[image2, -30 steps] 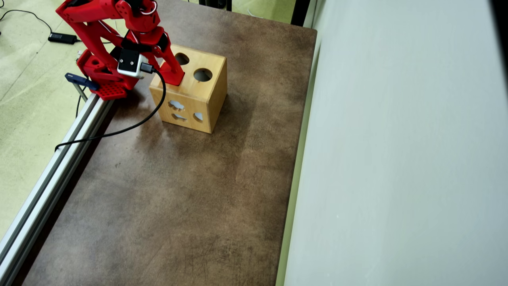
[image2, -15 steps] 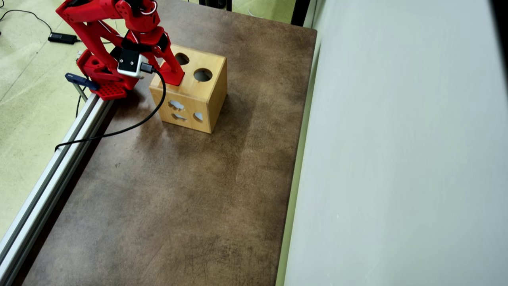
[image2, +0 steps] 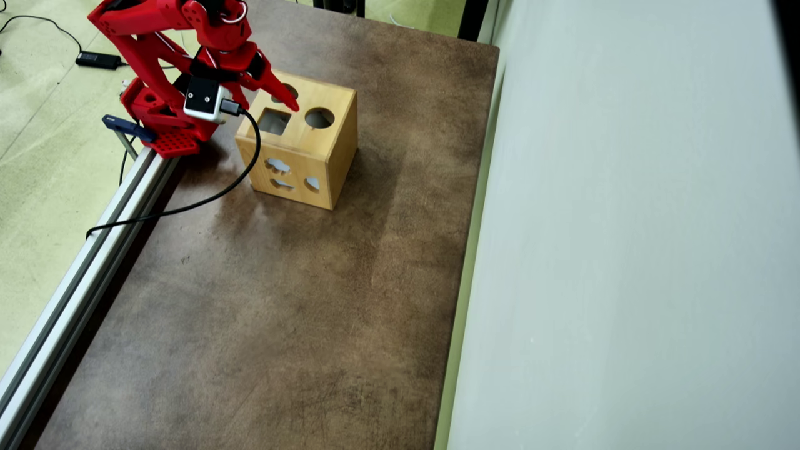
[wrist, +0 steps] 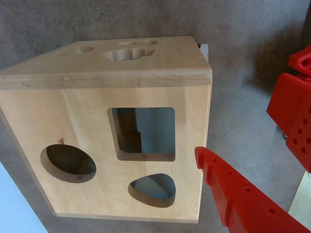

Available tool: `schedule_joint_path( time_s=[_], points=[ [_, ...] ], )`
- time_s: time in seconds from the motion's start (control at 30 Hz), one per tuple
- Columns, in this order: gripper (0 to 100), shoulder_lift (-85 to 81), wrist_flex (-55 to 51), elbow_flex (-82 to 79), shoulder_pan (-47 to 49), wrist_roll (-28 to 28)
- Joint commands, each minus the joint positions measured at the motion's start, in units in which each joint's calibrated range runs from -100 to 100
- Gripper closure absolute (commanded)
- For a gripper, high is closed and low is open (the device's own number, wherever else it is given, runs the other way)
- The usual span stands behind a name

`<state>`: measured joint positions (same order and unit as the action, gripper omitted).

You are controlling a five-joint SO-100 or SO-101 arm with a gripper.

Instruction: Pick and place the red cube on the square hole

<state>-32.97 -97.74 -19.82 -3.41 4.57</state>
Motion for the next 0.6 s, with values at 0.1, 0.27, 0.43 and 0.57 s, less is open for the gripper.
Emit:
schedule_joint_path(
  time_s=[0.1, 0.27, 0.43, 0.57],
  points=[
    [17, -1.1, -0.5, 1.1, 0.3, 0.0],
    [17, -2.8, -0.5, 1.1, 0.3, 0.0],
    [17, -3.3, -0.5, 1.1, 0.1, 0.0],
    [17, -3.6, -0.4, 0.4, 0.1, 0.0]
  ],
)
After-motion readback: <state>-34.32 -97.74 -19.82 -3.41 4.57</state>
